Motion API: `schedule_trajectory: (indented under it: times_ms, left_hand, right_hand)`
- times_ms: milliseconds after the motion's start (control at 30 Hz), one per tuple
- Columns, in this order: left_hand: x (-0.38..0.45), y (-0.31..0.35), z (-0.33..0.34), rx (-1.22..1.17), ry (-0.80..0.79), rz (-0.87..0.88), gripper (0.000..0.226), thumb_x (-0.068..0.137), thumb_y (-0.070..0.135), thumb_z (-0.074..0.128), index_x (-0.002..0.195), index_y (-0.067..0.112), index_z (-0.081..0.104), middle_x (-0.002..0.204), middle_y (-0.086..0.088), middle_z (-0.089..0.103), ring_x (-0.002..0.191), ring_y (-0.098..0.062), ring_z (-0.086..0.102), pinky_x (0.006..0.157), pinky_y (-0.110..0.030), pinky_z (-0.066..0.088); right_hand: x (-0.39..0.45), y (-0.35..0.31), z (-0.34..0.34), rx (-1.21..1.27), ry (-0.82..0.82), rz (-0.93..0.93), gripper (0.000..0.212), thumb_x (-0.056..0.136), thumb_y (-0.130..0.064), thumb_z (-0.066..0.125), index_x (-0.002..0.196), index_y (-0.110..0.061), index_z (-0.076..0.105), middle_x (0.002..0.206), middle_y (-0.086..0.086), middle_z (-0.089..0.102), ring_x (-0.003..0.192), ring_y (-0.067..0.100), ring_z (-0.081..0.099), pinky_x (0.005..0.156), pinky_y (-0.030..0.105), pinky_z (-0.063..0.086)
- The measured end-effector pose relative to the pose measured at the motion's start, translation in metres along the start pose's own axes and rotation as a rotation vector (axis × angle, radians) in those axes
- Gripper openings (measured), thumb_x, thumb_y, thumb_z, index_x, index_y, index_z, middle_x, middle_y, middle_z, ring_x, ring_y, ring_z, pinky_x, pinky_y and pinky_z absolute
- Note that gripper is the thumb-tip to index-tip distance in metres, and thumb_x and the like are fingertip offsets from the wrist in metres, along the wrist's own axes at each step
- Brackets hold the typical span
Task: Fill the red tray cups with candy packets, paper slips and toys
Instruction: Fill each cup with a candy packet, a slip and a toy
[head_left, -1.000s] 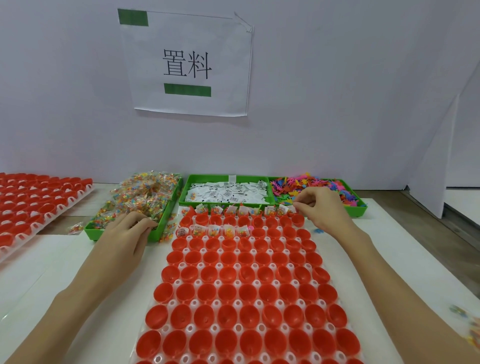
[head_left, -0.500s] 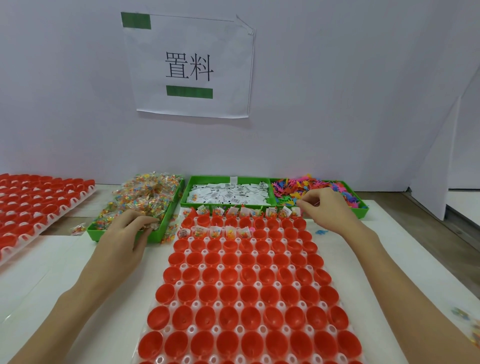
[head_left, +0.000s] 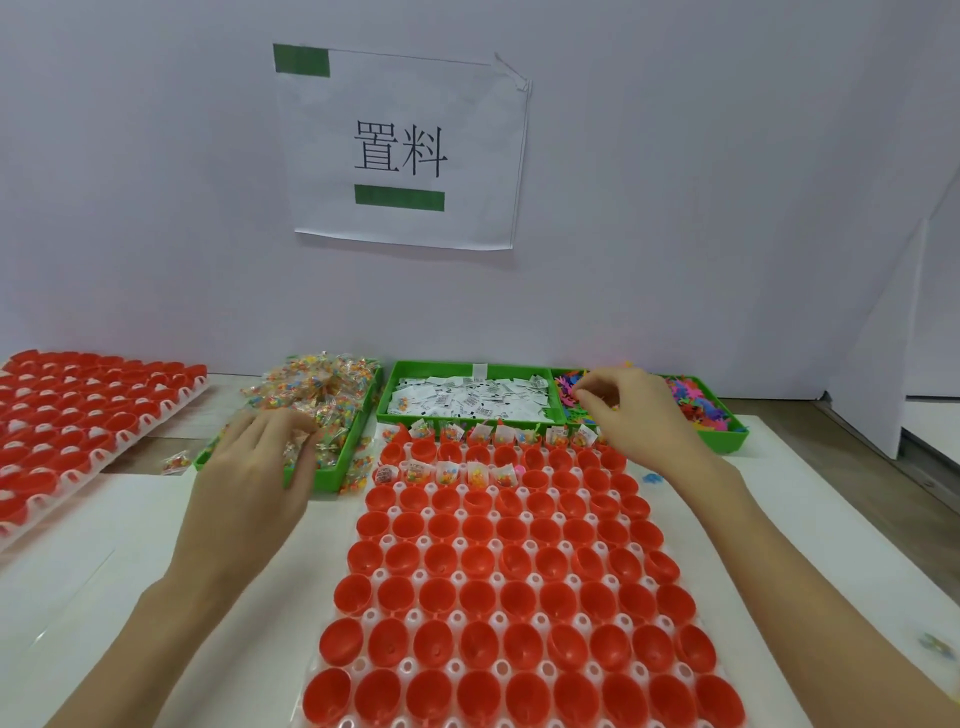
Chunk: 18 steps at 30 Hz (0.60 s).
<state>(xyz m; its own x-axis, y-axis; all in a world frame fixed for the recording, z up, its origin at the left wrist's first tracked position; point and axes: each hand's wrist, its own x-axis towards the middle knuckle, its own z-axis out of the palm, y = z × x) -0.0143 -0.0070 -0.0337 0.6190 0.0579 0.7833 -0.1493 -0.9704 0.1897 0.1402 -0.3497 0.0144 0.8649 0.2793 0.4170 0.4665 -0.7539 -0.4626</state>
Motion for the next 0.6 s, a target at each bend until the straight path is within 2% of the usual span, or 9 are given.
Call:
schedule_trajectory:
  times_ms: [67,133,267,400,500,600]
  left_hand:
    - [0.001,0.009,0.000,-0.115,0.011,-0.023,0.019,0.084,-0.003,0.076,0.094,0.008,0.065,0.087,-0.001,0.066,0.080,-0.023,0.060,0.074,-0.030,0.047]
    - [-0.001,0.020,0.002,-0.233,-0.004,-0.032,0.020,0.083,-0.003,0.078,0.094,0.010,0.067,0.086,0.002,0.066,0.075,-0.018,0.062,0.073,-0.029,0.049]
    - [-0.005,0.038,0.005,-0.432,-0.074,-0.011,0.028,0.086,0.000,0.078,0.109,0.013,0.070,0.090,0.006,0.069,0.081,-0.011,0.068,0.076,-0.031,0.055]
    - [-0.010,0.044,0.008,-0.446,-0.080,0.069,0.022,0.091,0.002,0.073,0.111,0.011,0.075,0.094,0.007,0.067,0.081,-0.009,0.064,0.076,-0.031,0.056]
    - [-0.010,0.044,0.007,-0.433,-0.047,0.093,0.016,0.096,0.008,0.069,0.111,0.010,0.075,0.094,0.008,0.065,0.081,-0.009,0.062,0.076,-0.028,0.054]
    - [-0.009,0.043,0.007,-0.408,-0.019,0.095,0.016,0.094,0.004,0.071,0.109,0.010,0.075,0.093,0.010,0.064,0.080,-0.008,0.060,0.077,-0.022,0.051]
  right_hand:
    - [0.009,-0.009,0.010,-0.027,-0.079,-0.015,0.020,0.101,-0.018,0.061,0.114,-0.013,0.076,0.106,0.000,0.075,0.090,0.007,0.063,0.085,0.020,0.044]
    - [0.022,-0.015,0.020,-0.079,-0.162,-0.021,0.020,0.101,-0.015,0.062,0.115,-0.011,0.076,0.114,0.004,0.075,0.098,0.014,0.067,0.088,0.021,0.044]
    - [0.052,-0.019,0.039,-0.212,-0.282,-0.004,0.017,0.097,-0.012,0.067,0.108,-0.006,0.079,0.116,0.008,0.076,0.103,0.021,0.070,0.084,0.025,0.047]
    - [0.069,-0.019,0.051,-0.326,-0.391,0.051,0.028,0.092,-0.030,0.075,0.094,-0.003,0.080,0.101,0.010,0.078,0.087,0.022,0.072,0.077,0.032,0.056]
    - [0.074,-0.019,0.055,-0.360,-0.453,0.073,0.036,0.088,-0.038,0.078,0.095,-0.002,0.080,0.106,0.009,0.077,0.095,0.024,0.072,0.088,0.040,0.059]
    - [0.076,-0.021,0.057,-0.352,-0.468,0.075,0.031,0.088,-0.033,0.079,0.100,-0.004,0.079,0.110,0.009,0.076,0.098,0.023,0.070,0.090,0.037,0.057]
